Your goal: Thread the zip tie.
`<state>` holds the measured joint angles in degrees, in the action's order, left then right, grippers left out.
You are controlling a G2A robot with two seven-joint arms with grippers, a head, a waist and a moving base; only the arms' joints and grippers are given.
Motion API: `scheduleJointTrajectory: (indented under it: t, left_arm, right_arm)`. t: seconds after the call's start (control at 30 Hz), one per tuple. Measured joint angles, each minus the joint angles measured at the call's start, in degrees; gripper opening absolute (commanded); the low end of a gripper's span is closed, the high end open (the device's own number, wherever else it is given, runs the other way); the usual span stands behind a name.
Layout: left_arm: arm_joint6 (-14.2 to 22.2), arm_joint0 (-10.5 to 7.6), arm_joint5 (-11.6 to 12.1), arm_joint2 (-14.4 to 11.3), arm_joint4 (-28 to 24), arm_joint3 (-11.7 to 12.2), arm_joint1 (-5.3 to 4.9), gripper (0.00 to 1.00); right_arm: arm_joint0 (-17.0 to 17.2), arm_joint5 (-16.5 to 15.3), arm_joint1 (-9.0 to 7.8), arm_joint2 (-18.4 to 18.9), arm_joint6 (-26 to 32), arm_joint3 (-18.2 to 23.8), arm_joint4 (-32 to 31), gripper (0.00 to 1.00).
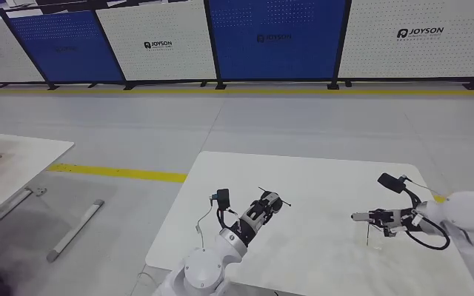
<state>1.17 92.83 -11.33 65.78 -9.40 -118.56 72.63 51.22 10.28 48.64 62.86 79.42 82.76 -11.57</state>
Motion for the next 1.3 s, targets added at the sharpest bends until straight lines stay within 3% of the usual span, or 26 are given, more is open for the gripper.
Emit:
scheduleJointTrajectory:
  t: [0.13, 0.57, 0.83, 1.23, 1.27, 1.3]
  left_arm:
    - [0.0, 0.0, 0.0, 0.0, 0.0, 0.0, 0.0, 0.0]
    - [0.0, 0.0, 0.0, 0.0, 0.0, 0.0, 0.0, 0.0]
    - [0.0, 0.0, 0.0, 0.0, 0.0, 0.0, 0.0, 0.0]
    - [0.0, 0.0, 0.0, 0.0, 0.0, 0.0, 0.0, 0.0]
    - [0.0, 0.0, 0.0, 0.0, 0.0, 0.0, 0.0, 0.0]
    - [0.0, 0.0, 0.0, 0.0, 0.0, 0.0, 0.0, 0.0]
  right_arm:
    - [-1.56, 4.14, -0.09, -4.14, 0.25, 0.33, -4.54, 1.0]
    - [-1.32, 3.73, -0.07, -4.39, -0.18, 0.22, -5.05, 1.0]
    - [-6.88, 8.96, 1.0, -11.22, 0.23, -3.08, -7.95, 1.0]
    - [-6.77, 9.21, 1.26, -10.65, -1.45, -4.8, -7.43, 1.0]
    - [-6.76, 9.21, 1.27, -10.5, -1.41, -4.78, -7.61, 0.97]
    - [-6.63, 9.21, 1.27, -10.26, -1.29, -4.65, -7.82, 0.83]
